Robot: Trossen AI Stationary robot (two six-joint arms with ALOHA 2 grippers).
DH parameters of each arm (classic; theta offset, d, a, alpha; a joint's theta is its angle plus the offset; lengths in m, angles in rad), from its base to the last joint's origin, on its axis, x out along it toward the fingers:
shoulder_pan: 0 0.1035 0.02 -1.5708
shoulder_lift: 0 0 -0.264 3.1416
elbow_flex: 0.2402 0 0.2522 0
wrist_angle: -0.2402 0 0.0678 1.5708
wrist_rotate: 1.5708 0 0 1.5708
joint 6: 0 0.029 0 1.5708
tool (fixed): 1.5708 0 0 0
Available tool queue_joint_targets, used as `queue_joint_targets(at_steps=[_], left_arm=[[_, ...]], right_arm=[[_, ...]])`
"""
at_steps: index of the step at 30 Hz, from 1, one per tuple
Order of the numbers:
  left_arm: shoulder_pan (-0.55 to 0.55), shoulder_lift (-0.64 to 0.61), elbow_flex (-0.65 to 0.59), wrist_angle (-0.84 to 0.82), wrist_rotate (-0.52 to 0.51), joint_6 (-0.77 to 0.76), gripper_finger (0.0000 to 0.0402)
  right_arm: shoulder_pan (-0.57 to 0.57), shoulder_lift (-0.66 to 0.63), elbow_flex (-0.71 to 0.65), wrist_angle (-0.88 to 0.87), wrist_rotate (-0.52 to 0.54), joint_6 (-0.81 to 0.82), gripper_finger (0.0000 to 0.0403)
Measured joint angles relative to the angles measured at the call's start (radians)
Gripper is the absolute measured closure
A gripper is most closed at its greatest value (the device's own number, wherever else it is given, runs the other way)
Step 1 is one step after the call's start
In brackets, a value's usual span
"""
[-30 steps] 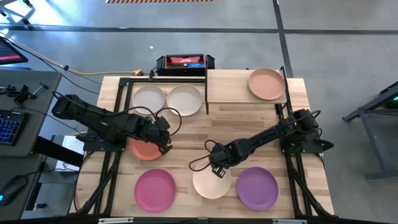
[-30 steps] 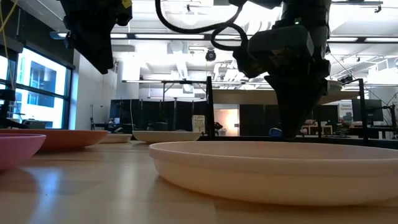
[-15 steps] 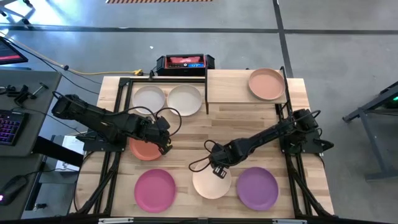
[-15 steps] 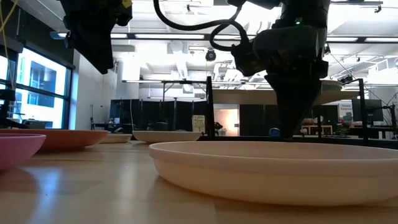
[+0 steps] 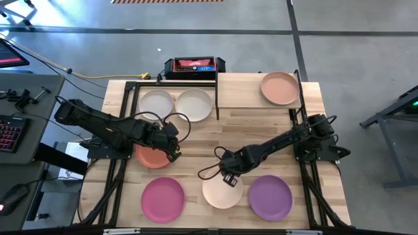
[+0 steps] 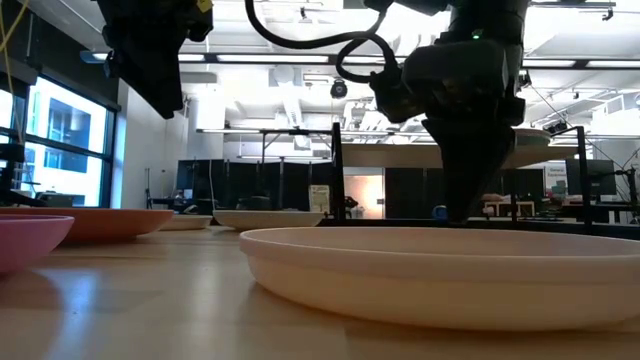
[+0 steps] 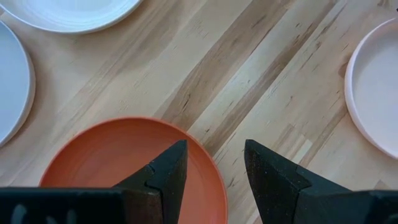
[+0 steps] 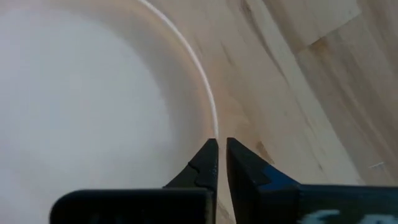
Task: Place and stack plates onto a shelf
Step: Stack the light orange plate on top of the brown plate on the shelf
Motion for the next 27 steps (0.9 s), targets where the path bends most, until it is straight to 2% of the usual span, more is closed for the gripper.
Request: queue_joint_targets(at_steps=[14,17,27], left_arm=[[0.0,0.0,0.0,0.0,-0.001,0.0,0.0252],[0.0,0.0,0.0,0.001,-0.001,0.0,0.0252],[0.0,0.0,0.0,0.002,-0.001,0.0,0.0252]], right_arm=[[-0.004,0.031,0.0,0.015,0.008,0.001,0.0301],[-0.004,0.06,0.0,0.014,-0.025,0.002,0.0295],[-0.004,0.069,0.0,0.008,-0.037,0.019,0.0297]])
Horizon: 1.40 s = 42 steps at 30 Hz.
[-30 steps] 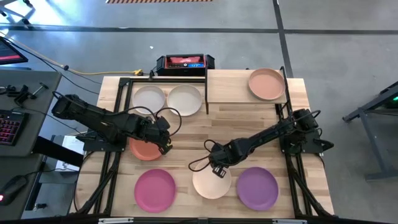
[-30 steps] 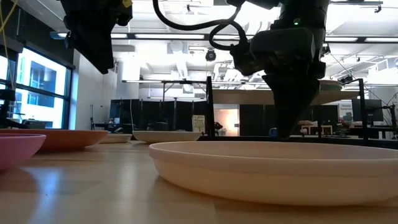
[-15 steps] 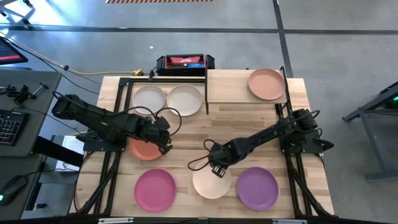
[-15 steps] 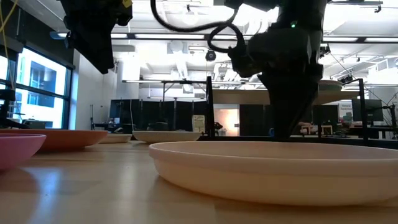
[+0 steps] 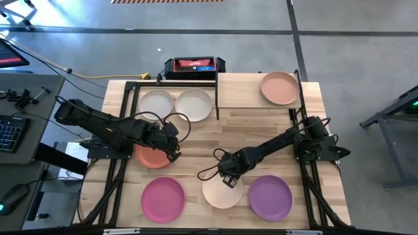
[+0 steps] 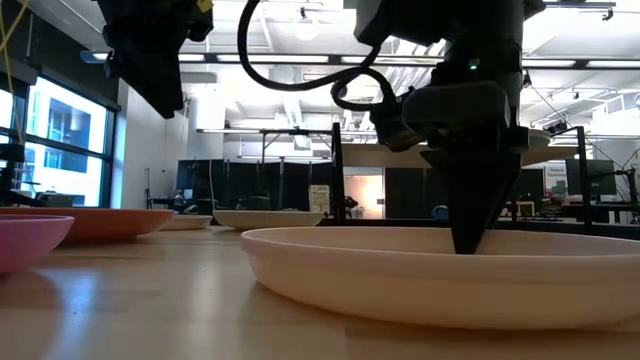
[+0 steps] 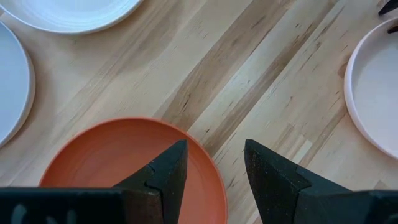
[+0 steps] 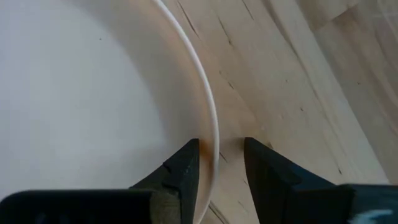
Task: Place and stack plates onto a shelf
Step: Stack the light orange plate on top of the brown plate on the shelf
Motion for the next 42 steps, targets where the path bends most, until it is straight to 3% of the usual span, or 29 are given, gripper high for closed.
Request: queue_joint_targets(at_steps=[9,20,27,42], left_arm=[[0.0,0.0,0.0,0.0,0.0,0.0,0.0252],[0.017,0.0,0.0,0.008,-0.004,0.0,0.0252],[0.017,0.0,0.0,0.061,-0.065,0.002,0.0252],[0.017,0.0,0.0,0.107,-0.089,0.011,0.0252]], right_arm=[[-0.001,-0.002,0.001,-0.038,-0.014,0.009,0.0395],[-0.001,-0.048,0.0,-0.109,-0.043,0.036,0.0402],[-0.015,-0.13,0.0,-0.177,-0.042,0.06,0.0403],[-0.131,-0.342,0.0,-0.306,0.003,0.06,0.0403]])
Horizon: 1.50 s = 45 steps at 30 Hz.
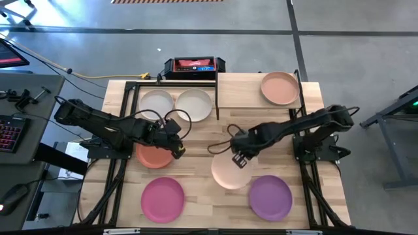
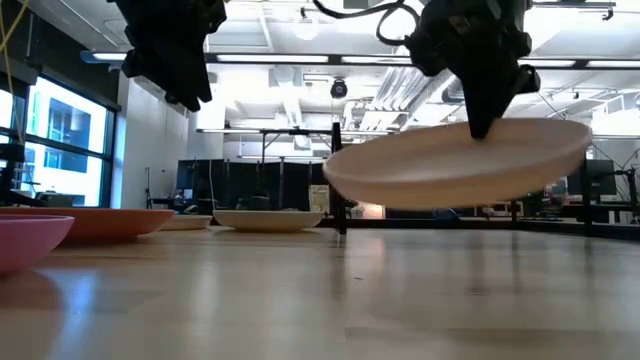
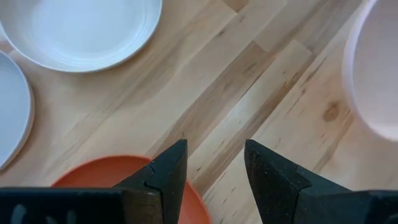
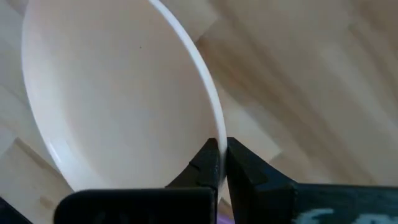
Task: Place and stack plates onto a shelf
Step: Stack the light orange plate on top of the brown plate on the shelf
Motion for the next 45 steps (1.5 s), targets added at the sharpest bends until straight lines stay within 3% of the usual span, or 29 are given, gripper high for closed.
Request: queue_joint_targets(at_steps=[14,30,38,45], left_arm=[[0.001,0.0,0.0,0.004,-0.002,0.147,0.0252],[0.094,0.0,0.0,0.002,-0.001,0.356,0.0252],[0.125,0.0,0.0,0.003,0.001,0.408,0.0252],[0.131,0.0,0.0,0.003,0.01,0.409,0.0252]], right_arm=[[-0.198,-0.294,0.0,-0.127,0.106,0.005,0.0403],[-0.556,-0.616,0.0,-0.306,0.313,0.071,0.0403],[-0.775,-0.693,0.0,-0.306,0.384,0.041,0.0403],[-0.962,-0.696,0.0,-0.305,0.339,-0.055,0.0403]])
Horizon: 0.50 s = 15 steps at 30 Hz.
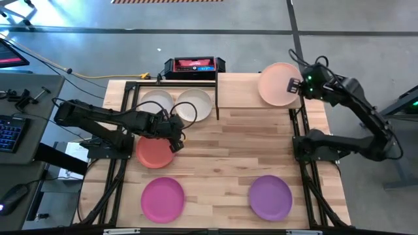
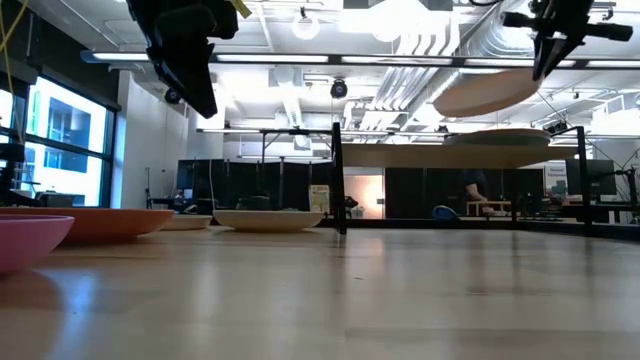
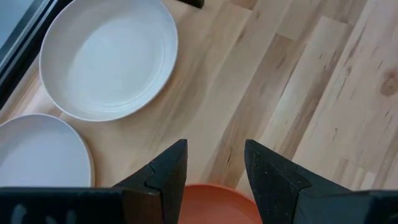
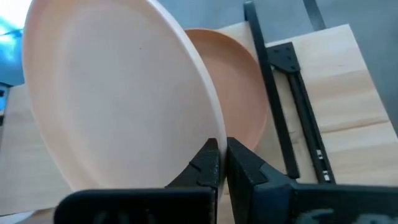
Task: Place and stack plates onto a shelf
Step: Stack the light orange plate on top of the brown plate on the shelf
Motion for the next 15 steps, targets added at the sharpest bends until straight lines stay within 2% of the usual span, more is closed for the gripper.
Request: queue_joint_targets(at_steps=[10,15], left_arm=[[0.02,0.0,0.0,0.0,0.0,0.0,0.0252],[0.037,0.0,0.0,0.0,0.0,0.0,0.0252]], right_arm=[[-0.277,0.01,0.0,0.092,-0.252,-0.164,0.0403],[-0.363,0.025,0.0,0.03,-0.279,-0.171,0.0403]])
